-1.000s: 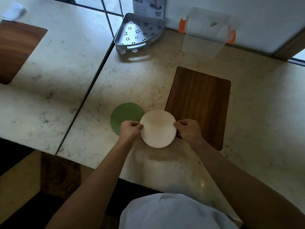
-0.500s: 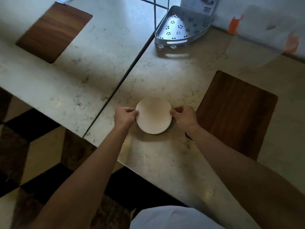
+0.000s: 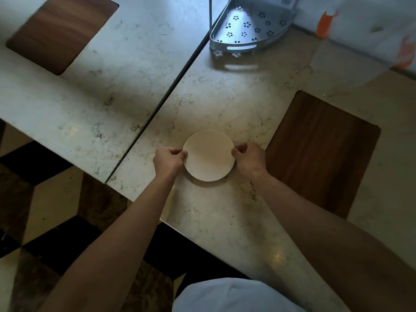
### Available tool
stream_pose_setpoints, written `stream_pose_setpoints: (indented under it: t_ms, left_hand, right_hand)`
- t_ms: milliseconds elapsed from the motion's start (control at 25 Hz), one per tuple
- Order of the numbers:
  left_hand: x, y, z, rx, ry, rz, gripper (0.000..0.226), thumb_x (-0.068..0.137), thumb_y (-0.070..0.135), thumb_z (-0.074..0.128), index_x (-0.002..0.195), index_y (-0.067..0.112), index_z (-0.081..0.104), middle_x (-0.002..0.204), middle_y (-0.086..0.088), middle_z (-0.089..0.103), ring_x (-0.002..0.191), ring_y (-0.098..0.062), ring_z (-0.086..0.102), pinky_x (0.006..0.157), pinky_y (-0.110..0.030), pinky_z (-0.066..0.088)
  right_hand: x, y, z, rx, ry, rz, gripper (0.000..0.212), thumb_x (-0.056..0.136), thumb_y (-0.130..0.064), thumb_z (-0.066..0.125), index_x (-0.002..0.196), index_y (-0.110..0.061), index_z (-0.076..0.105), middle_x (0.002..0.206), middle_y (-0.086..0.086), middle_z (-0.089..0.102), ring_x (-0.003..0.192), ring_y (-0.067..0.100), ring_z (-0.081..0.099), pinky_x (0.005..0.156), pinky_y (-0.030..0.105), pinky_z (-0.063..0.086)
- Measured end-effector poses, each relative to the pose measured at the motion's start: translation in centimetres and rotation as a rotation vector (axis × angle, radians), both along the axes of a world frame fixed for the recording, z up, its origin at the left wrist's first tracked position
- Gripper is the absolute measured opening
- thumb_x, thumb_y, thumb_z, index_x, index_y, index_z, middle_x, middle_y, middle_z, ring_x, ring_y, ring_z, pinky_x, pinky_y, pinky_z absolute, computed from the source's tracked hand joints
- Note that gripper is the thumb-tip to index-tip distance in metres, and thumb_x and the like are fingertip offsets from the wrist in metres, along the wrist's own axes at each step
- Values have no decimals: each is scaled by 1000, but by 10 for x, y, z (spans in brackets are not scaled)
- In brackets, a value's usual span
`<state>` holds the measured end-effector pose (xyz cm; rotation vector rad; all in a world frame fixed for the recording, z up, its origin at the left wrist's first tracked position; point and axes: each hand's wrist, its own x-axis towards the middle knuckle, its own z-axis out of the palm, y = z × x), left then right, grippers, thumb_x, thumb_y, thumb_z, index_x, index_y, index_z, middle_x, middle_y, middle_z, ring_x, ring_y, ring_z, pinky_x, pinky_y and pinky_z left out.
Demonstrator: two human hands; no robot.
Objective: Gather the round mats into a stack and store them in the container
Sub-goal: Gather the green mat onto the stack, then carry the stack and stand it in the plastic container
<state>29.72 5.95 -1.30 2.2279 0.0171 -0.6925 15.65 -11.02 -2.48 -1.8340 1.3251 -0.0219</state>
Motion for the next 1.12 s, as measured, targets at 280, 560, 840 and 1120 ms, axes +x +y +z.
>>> stream_pose_setpoints:
  t_ms: [280,560,840,1120]
  left_hand:
    - [-4,-7,4,90,-119,-115,17,84,21,70,96,13,77,95,-5,77,90,-19,70,78,-24,50]
    - [-4,-24,11,280,-213,-157,13,83,18,70,81,7,77,80,-12,75,79,-28,70,68,-30,54]
    - [-4,-27,10,244,-140,-91,9,79,12,72,85,11,78,87,-9,77,86,-26,70,69,-25,47]
    - [0,-26,9,195,-71,-83,9,72,8,70,76,10,77,73,-6,73,75,-22,68,71,-30,56]
  right_hand:
    - [2,3,5,-106,69,33,20,92,-30,64,98,-14,74,94,4,74,78,18,64,66,24,43]
    - [7,7,11,-146,140,27,20,88,-30,66,86,-14,78,81,6,75,72,24,70,60,24,46]
    - [11,0,12,-17,107,-20,18,83,-23,67,74,-9,74,68,4,68,61,21,64,53,23,44]
    - [12,-7,10,99,96,-14,25,81,-28,67,64,-10,65,55,-2,58,48,12,54,39,19,29]
